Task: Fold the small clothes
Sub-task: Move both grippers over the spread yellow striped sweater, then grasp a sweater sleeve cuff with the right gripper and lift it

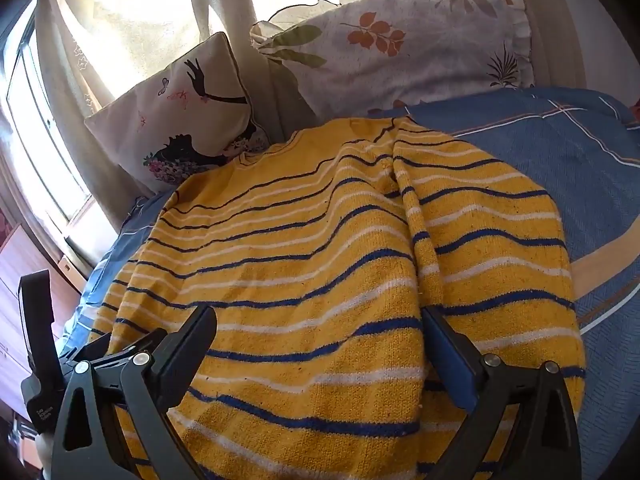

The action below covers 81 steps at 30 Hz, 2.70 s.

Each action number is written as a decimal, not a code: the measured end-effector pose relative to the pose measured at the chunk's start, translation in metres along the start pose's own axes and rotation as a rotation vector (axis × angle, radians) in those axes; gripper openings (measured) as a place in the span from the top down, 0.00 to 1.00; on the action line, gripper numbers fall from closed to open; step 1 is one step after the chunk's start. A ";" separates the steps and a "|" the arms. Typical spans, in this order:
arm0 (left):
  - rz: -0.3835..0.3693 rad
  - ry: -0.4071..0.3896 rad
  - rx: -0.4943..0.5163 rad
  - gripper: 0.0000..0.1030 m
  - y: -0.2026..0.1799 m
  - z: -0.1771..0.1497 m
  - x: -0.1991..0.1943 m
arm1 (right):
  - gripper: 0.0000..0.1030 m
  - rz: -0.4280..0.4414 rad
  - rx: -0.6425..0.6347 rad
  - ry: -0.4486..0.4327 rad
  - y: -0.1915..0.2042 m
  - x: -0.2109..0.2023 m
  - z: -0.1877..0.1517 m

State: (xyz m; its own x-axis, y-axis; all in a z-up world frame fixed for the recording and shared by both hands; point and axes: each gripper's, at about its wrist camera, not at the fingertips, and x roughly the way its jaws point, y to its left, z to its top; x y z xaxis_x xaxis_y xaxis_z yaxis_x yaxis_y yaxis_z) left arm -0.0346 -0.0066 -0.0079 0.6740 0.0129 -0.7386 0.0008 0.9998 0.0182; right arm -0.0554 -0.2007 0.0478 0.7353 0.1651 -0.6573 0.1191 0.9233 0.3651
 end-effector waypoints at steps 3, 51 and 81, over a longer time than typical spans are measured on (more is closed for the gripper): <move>0.005 0.045 -0.072 0.02 0.002 0.019 0.000 | 0.01 -0.075 -0.036 -0.056 0.008 -0.012 -0.005; -0.210 -0.063 -0.174 0.27 0.039 0.015 -0.086 | 0.49 -0.539 0.109 -0.188 -0.163 -0.158 0.001; -0.212 -0.044 -0.209 0.26 0.050 0.019 -0.080 | 0.96 -0.386 0.490 -0.073 -0.337 -0.165 0.098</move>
State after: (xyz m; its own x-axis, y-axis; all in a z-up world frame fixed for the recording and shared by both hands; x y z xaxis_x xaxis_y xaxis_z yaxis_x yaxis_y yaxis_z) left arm -0.0745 0.0422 0.0653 0.7067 -0.1920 -0.6809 -0.0041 0.9613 -0.2754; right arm -0.1514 -0.5732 0.0971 0.6199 -0.1889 -0.7616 0.6645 0.6426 0.3815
